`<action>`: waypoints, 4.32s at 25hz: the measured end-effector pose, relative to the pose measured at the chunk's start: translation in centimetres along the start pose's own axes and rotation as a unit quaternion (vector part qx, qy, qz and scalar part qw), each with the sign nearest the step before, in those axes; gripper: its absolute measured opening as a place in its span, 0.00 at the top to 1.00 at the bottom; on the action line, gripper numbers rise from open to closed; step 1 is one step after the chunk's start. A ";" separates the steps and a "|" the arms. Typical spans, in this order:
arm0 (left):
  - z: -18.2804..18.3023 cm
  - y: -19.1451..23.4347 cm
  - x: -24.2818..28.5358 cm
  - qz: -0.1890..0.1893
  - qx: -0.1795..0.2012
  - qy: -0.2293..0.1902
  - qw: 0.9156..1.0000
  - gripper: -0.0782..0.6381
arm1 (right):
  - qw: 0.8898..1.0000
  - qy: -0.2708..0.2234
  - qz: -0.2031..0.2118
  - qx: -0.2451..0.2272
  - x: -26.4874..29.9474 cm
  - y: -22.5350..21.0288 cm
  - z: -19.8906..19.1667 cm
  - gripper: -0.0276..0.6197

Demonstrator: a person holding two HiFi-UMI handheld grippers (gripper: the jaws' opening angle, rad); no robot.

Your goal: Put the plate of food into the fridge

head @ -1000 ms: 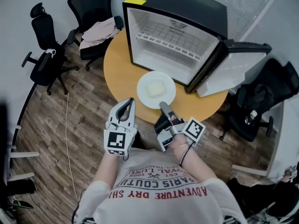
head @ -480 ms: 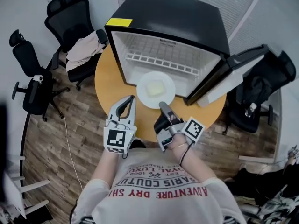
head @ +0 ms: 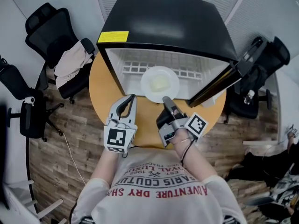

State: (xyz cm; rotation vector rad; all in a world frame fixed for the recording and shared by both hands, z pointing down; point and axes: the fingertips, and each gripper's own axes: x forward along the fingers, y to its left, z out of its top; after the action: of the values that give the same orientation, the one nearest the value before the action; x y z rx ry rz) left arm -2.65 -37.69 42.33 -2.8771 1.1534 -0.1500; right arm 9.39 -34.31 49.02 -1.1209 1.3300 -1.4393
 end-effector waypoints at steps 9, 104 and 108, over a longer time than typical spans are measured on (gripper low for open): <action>-0.1 1.8 3.2 -0.047 0.001 -0.007 0.999 0.84 | 0.999 -0.052 -0.005 0.005 2.9 0.3 1.3 0.90; 2.1 -4.7 1.0 -0.027 -0.019 -0.009 0.999 0.85 | 0.672 -0.036 -0.039 -0.738 -3.9 9.1 2.0 0.91; 2.1 -4.8 1.4 -0.028 -0.013 -0.008 0.999 0.85 | 0.672 -0.030 -0.043 -0.738 -3.8 8.8 2.0 0.91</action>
State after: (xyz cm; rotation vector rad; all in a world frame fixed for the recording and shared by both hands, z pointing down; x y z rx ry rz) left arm 1.84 -35.18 40.73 -2.9296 1.0806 -0.1136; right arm 12.36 -31.72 40.08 -2.1371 2.4438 0.0027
